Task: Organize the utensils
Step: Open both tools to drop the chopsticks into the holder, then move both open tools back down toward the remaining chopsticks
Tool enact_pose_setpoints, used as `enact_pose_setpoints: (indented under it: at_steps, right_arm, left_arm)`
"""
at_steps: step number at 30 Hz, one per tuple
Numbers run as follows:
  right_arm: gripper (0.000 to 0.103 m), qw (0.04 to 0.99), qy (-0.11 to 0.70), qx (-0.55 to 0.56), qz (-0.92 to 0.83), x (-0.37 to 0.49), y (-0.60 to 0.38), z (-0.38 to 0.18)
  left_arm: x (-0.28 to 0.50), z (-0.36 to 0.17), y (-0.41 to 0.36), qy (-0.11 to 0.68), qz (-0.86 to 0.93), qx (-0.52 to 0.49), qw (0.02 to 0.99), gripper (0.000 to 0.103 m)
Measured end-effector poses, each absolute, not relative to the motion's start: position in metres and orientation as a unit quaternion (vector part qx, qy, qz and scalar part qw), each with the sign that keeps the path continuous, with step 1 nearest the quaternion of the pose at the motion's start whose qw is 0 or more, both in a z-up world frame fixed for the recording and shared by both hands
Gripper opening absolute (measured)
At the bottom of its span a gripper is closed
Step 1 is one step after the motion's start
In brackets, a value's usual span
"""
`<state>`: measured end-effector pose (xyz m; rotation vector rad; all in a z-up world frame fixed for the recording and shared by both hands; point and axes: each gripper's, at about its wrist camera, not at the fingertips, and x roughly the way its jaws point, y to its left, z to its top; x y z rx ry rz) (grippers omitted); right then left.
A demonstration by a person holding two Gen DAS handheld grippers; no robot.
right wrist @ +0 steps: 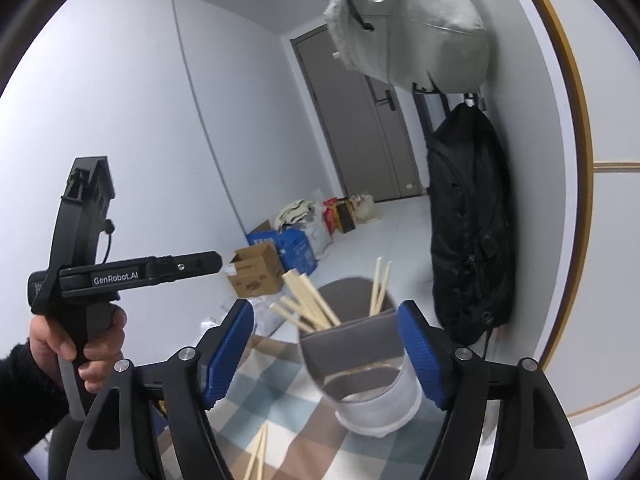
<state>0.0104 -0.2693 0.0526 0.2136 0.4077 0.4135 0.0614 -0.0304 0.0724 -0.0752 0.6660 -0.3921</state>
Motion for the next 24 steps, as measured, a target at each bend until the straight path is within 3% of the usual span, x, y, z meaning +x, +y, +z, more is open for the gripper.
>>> enact_pose_setpoints:
  at_steps: [3, 10, 15, 24]
  right_arm:
    - [0.083, 0.952, 0.204, 0.096, 0.209, 0.003, -0.26, 0.05]
    - [0.086, 0.946, 0.219, 0.075, 0.226, -0.016, -0.237, 0.042]
    - [0.094, 0.942, 0.233, 0.052, 0.236, -0.028, -0.218, 0.032]
    - [0.094, 0.931, 0.272, 0.004, 0.242, -0.032, -0.188, 0.004]
  left_arm:
    - [0.052, 0.061, -0.023, 0.324, -0.164, -0.044, 0.931, 0.063]
    - [0.03, 0.033, -0.018, 0.335, -0.131, -0.049, 0.932, 0.064]
    - [0.017, 0.019, -0.005, 0.334, -0.115, -0.058, 0.934, 0.073]
    - [0.001, -0.014, 0.015, 0.35, -0.086, -0.073, 0.93, 0.082]
